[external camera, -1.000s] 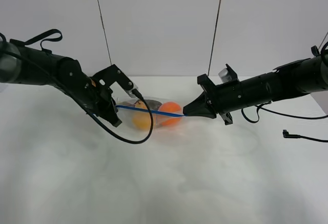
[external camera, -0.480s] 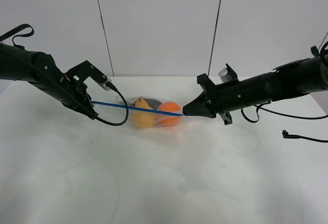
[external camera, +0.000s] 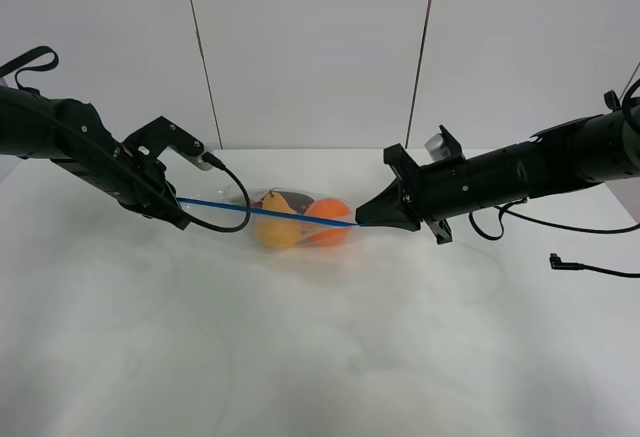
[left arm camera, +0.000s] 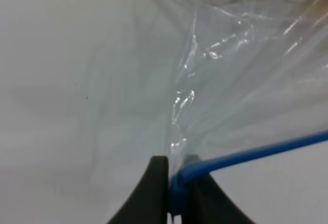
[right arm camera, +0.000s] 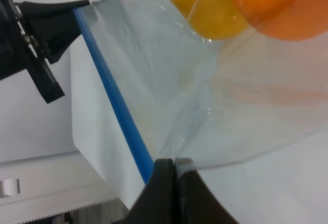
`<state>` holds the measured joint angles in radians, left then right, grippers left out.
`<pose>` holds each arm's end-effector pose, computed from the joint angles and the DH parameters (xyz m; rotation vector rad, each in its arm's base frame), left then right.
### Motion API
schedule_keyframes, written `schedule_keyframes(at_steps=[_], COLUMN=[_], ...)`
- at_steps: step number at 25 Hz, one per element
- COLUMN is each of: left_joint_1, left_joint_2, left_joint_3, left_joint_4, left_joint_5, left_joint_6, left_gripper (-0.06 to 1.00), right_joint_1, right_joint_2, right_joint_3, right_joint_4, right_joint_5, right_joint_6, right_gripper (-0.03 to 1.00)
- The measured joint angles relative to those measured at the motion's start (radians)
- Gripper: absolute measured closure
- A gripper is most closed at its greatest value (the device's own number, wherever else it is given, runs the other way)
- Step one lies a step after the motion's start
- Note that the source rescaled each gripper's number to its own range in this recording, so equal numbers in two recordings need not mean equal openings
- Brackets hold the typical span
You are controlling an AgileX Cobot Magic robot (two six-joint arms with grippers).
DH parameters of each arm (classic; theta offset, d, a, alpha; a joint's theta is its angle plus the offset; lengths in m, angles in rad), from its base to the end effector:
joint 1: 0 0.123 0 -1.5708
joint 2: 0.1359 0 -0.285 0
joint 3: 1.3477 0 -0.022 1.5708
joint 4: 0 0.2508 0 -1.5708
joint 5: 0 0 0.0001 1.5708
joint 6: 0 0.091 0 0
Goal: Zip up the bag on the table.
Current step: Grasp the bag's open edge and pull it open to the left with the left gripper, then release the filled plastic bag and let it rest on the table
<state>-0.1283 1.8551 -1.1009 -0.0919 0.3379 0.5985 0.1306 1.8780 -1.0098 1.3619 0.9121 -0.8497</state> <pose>0.3723 -0.0508 0.1686 0.8216 2.4427 0.1046 0.3327 0.1148 0.1698 0.0032 2.5672 1.3419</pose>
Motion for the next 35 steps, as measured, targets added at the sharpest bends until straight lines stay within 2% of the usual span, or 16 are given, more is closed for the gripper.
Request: schedule_keyframes(at_steps=[2,4,8,9,11,20,26,32,35], left_joint_1=[0.002,0.013,0.026,0.026,0.026,0.027,0.028,0.028,0.028], left_joint_2=[-0.002,-0.009,-0.053,-0.066,-0.096,-0.31,-0.502,-0.705,-0.812], left_joint_3=[0.0,0.0,0.0,0.0,0.0,0.0,0.0,0.0,0.018], left_joint_4=[0.001,0.014,0.026,0.026,0.03,0.034,0.034,0.034,0.034], left_joint_5=[0.0,-0.005,-0.012,-0.012,0.002,0.105,0.183,0.314,0.34], left_joint_6=[-0.018,-0.032,-0.071,-0.088,-0.136,-0.253,-0.39,-0.427,-0.43], left_gripper=[0.79,0.63,0.24,0.17,0.1,0.05,0.05,0.05,0.05], right_joint_1=[0.0,-0.003,-0.006,-0.006,-0.006,-0.006,-0.006,-0.006,-0.006], right_joint_2=[0.0,0.0,0.0,0.0,0.0,0.0,0.0,0.0,0.0], right_joint_3=[0.0,0.0,0.0,0.0,0.0,0.0,0.0,0.0,0.0], right_joint_4=[-0.007,-0.031,-0.042,-0.042,-0.042,-0.052,-0.054,-0.065,-0.068], right_joint_5=[0.0,0.0,-0.001,-0.001,-0.002,-0.006,-0.006,-0.006,-0.006], right_joint_6=[0.0,-0.001,-0.004,-0.007,-0.008,-0.02,-0.024,-0.027,-0.027], right_gripper=[0.97,0.97,0.97,0.97,0.97,0.97,0.97,0.97,0.97])
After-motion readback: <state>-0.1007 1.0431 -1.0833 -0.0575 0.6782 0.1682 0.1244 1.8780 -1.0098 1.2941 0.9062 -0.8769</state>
